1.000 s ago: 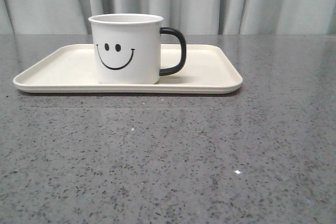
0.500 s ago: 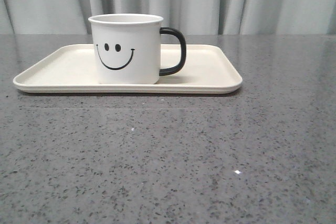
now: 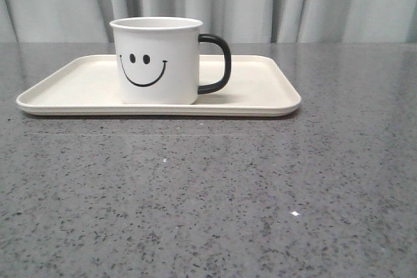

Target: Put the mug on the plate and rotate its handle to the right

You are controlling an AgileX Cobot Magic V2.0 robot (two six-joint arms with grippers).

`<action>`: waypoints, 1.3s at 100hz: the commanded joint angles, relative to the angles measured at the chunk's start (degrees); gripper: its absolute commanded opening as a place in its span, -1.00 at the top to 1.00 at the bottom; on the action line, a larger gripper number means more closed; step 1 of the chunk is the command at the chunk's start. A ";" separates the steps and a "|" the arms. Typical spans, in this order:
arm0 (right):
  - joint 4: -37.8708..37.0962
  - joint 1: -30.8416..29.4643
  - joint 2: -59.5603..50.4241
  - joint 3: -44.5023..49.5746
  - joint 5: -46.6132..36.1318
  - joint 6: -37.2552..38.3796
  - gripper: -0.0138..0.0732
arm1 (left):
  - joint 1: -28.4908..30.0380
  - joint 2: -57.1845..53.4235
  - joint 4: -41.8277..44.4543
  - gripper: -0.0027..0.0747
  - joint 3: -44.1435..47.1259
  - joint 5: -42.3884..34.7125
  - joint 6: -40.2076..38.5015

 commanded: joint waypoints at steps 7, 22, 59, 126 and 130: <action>0.84 0.10 -1.25 0.09 -6.35 -0.37 0.83 | 0.10 -1.67 -0.23 0.98 0.59 -3.92 0.04; 0.84 0.10 -1.25 0.09 -7.73 -0.37 0.83 | 0.10 -1.67 -0.23 0.98 0.59 -3.92 0.04; 0.89 0.10 -1.25 0.09 -9.83 -0.37 0.83 | 0.10 -1.67 -0.23 0.98 0.59 -3.92 0.04; 1.27 -0.01 -1.25 0.09 -13.92 -0.37 0.83 | 0.10 -1.67 -0.23 0.98 0.59 -3.92 0.04; 1.27 -0.01 -1.25 0.09 -13.80 -0.37 0.83 | 0.10 -1.67 -0.23 0.98 0.59 -3.92 0.04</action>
